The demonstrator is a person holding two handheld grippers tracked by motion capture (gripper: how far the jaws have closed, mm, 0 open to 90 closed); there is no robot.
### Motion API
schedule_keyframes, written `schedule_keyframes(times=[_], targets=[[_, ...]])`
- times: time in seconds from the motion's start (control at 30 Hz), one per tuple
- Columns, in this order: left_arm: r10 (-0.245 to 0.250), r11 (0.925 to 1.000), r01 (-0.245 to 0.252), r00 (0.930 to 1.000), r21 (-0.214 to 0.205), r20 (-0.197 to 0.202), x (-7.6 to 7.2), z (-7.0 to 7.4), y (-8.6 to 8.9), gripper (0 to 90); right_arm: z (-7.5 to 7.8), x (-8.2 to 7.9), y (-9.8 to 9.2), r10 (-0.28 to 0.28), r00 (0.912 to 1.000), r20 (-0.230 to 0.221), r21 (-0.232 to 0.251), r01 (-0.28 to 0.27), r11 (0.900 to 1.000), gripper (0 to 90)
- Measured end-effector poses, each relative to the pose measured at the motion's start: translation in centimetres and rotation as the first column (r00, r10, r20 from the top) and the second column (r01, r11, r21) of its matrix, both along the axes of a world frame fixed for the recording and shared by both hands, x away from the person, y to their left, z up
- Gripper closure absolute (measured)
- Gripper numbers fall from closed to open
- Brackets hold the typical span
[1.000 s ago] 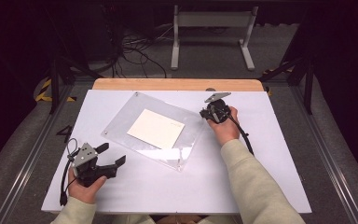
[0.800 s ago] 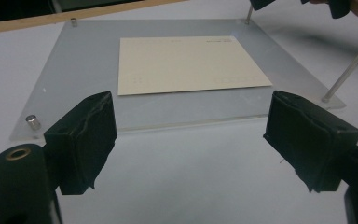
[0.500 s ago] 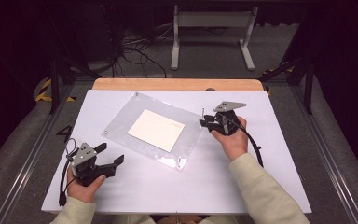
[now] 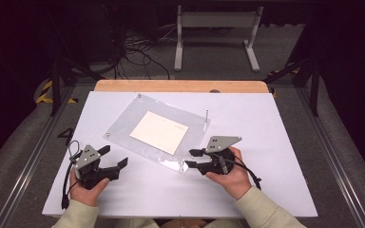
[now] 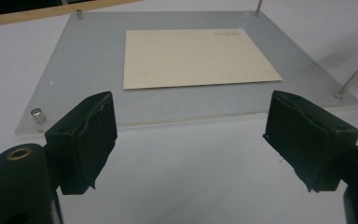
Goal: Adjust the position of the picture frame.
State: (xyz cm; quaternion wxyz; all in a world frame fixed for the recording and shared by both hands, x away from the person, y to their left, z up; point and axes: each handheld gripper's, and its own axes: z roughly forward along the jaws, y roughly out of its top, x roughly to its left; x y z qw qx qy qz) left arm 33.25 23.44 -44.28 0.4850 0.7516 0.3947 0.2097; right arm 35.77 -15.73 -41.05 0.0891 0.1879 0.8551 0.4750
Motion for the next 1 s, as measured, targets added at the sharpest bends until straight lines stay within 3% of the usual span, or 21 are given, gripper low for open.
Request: schedule_keyframes(times=[0.13,0.23,0.27,0.3,0.43,0.53,0.63,0.7,0.83,1.0], targets=[[0.002,1.0,-0.002,1.0,0.003,-0.004,0.1,-0.1,0.1,16.9,-2.0,0.4,1.7,0.002,0.9998,-0.019,-0.055,-0.003,0.9985,59.7],[0.006,1.0,-0.006,0.9999,0.005,-0.015,0.2,-0.2,0.2,16.9,-3.1,0.7,2.4,-0.003,0.9994,-0.035,-0.096,-0.001,0.9954,77.8],[0.015,0.9998,-0.015,0.9996,0.011,-0.025,0.3,-0.3,0.3,16.9,-3.1,0.6,2.5,-0.009,0.9999,-0.011,-0.111,0.007,0.9938,84.1],[0.023,0.9997,-0.023,0.9994,0.01,-0.027,0.3,-0.4,0.4,17.1,-2.9,0.6,2.4,-0.007,0.9999,0.012,-0.128,0.009,0.9917,84.5],[0.034,0.9994,-0.034,0.9988,0.012,-0.035,0.4,-0.4,0.7,17.4,-2.5,0.4,2.1,-0.021,0.9995,0.022,-0.146,0.024,0.989,84.5],[0.043,0.999,-0.043,0.9983,0.014,-0.04,0.5,-0.4,0.8,17.5,-2.1,0.7,0.9,-0.062,0.9978,0.022,-0.148,0.065,0.9868,84.5],[0.045,0.9988,-0.043,0.9978,0.023,-0.05,0.6,-0.6,0.7,17.5,-1.3,1.5,-2.0,-0.151,0.9881,0.029,-0.134,0.153,0.9791,84.4],[0.046,0.9985,-0.044,0.9973,0.032,-0.057,0.8,-0.6,0.6,17.5,-1.2,1.6,-2.5,-0.17,0.985,0.029,-0.132,0.172,0.9761,84.3],[0.049,0.9977,-0.046,0.9963,0.05,-0.071,1.1,-0.9,0.4,19.4,-1.3,3.0,-5.3,-0.258,0.9658,0.028,-0.129,0.259,0.9572,84.2],[0.041,0.9958,-0.034,0.9963,0.085,-0.076,1.7,-0.9,-0.1,26.1,-1.5,3.8,-6.8,-0.314,0.9489,0.03,-0.109,0.316,0.9426,84.2]])
